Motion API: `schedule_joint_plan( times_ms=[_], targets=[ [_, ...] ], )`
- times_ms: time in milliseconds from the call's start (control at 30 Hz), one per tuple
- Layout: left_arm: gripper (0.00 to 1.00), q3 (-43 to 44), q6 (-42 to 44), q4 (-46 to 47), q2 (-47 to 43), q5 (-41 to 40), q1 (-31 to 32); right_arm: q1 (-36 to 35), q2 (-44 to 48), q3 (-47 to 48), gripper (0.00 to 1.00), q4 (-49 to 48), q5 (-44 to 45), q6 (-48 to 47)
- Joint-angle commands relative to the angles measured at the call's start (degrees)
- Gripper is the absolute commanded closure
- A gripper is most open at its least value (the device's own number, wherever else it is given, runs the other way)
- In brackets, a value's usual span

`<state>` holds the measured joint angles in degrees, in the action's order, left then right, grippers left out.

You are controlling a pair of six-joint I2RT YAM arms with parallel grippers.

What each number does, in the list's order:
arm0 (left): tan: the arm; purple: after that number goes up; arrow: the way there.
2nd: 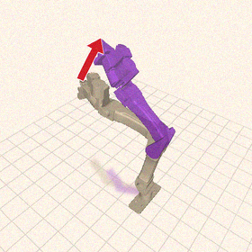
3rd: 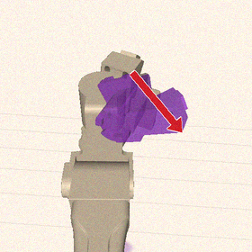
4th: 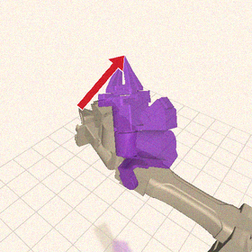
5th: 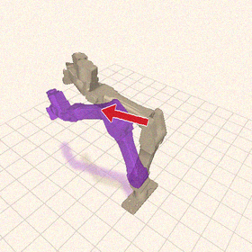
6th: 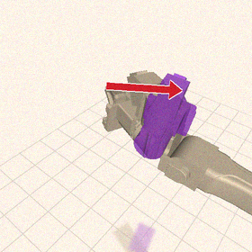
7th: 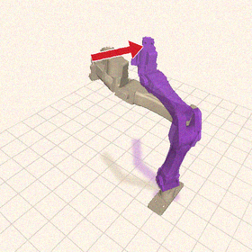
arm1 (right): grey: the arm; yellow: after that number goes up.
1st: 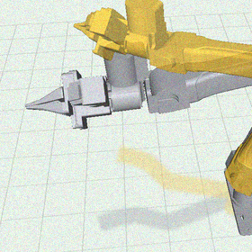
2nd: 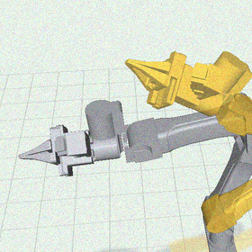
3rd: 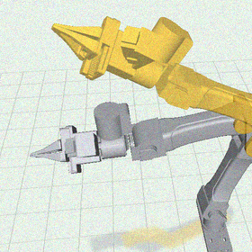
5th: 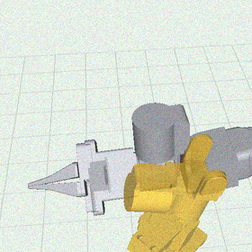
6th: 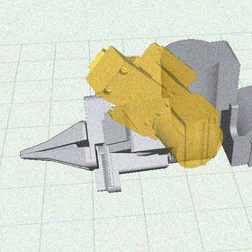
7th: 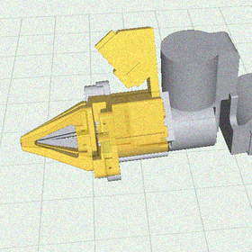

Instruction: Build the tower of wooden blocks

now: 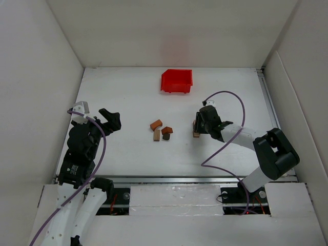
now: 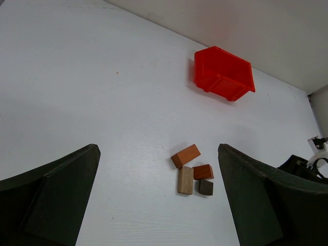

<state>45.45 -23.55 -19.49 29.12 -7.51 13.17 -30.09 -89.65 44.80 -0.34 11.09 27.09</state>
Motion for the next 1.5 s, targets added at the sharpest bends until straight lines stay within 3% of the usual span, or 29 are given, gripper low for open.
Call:
schedule_joint_plan(
  times_ms=[0, 1467],
  targets=[
    [0.01, -0.01, 0.96, 2.61, 0.14, 0.83, 0.37, -0.41, 0.17, -0.06, 0.6, -1.42, -0.02, 0.68],
    [0.01, -0.19, 1.31, 2.87, 0.41, 1.71, 0.37, 0.2, -0.53, 2.05, 0.58, -0.1, -0.37, -1.16]
  ],
)
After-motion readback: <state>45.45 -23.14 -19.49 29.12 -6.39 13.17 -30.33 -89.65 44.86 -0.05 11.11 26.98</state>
